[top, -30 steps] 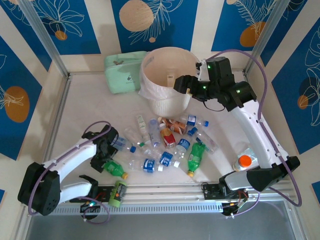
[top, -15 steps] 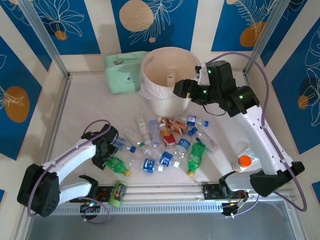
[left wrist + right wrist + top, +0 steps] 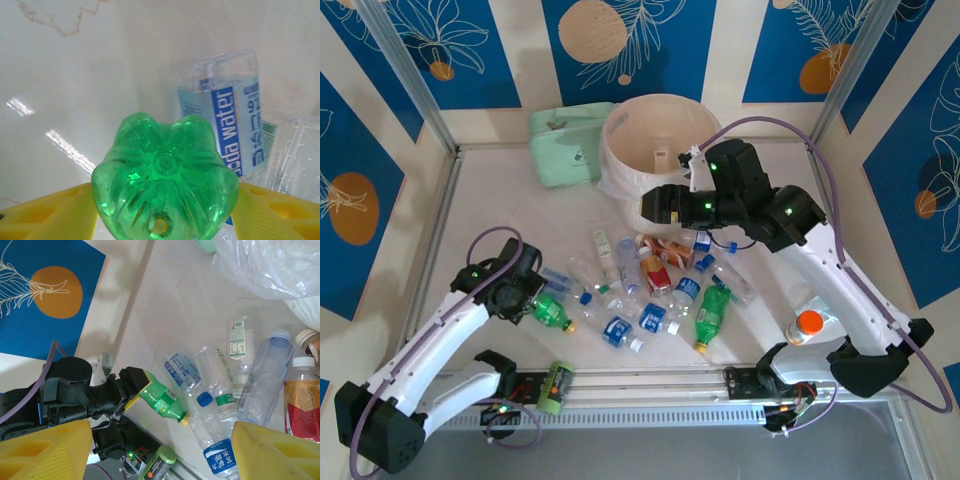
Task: Put the plastic bottles in the bin
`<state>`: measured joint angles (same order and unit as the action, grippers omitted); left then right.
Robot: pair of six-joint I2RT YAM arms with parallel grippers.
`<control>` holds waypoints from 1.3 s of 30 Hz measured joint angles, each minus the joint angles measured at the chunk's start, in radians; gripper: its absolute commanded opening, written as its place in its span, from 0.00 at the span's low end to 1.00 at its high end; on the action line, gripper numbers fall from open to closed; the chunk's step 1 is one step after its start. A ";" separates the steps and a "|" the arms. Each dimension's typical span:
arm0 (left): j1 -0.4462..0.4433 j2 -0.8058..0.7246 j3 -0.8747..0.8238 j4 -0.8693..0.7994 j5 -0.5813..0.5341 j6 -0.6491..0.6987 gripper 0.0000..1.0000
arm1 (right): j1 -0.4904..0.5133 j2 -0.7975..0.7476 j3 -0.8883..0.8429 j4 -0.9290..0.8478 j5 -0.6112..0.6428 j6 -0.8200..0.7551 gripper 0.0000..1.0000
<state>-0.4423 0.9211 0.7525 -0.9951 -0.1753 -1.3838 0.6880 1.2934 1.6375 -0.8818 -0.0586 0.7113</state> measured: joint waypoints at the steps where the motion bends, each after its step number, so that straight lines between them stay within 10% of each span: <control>1: 0.000 0.000 -0.008 -0.002 0.005 -0.002 0.64 | 0.000 0.002 -0.002 0.003 0.000 0.001 0.75; 20: 0.010 0.116 0.422 -0.006 0.045 0.150 0.55 | 0.043 0.042 -0.042 0.111 -0.121 0.003 0.81; 39: 0.017 0.384 0.687 0.708 0.618 0.113 0.51 | -0.162 -0.007 -0.036 0.134 -0.279 -0.017 0.91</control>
<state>-0.4255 1.3052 1.4391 -0.2867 0.4431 -1.2713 0.5259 1.2861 1.6016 -0.7483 -0.3378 0.6941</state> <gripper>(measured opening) 0.534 0.903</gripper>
